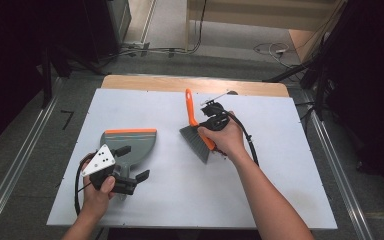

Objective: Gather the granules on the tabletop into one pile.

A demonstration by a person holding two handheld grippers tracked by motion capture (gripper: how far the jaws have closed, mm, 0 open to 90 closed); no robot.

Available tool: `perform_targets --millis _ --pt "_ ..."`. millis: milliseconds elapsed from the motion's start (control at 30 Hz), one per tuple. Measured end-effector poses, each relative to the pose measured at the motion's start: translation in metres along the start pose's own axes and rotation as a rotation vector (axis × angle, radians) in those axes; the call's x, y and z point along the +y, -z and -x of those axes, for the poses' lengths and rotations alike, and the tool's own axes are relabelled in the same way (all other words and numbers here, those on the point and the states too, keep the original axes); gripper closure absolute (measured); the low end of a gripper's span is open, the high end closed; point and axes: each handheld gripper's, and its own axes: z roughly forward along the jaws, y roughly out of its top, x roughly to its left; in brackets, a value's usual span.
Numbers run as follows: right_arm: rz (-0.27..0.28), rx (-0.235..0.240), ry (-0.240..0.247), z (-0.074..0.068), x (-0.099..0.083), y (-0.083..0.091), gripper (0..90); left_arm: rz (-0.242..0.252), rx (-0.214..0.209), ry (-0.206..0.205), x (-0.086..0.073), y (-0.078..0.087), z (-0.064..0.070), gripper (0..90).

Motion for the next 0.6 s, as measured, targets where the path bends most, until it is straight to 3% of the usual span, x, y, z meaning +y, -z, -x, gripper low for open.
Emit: perform_targets --millis 33,133,200,333,600 --pt "-0.003 -0.031 -0.029 0.003 -0.001 -0.002 68.0 0.000 0.000 0.000 0.000 0.000 0.000 0.0" --pt "0.004 -0.043 -0.119 0.017 -0.005 -0.002 67.7 0.000 0.002 0.000 0.000 0.001 -0.001 0.0" --pt "-0.001 -0.045 -0.136 0.025 -0.009 0.000 67.5 0.001 0.001 0.001 0.000 0.001 -0.001 0.0" --pt "-0.007 -0.057 -0.226 0.036 -0.017 0.008 67.5 -0.007 -0.002 -0.005 0.000 -0.001 0.000 0.0" --pt "0.005 -0.070 -0.273 0.050 -0.031 0.020 67.4 -0.007 -0.002 -0.006 0.000 -0.002 0.002 0.0"
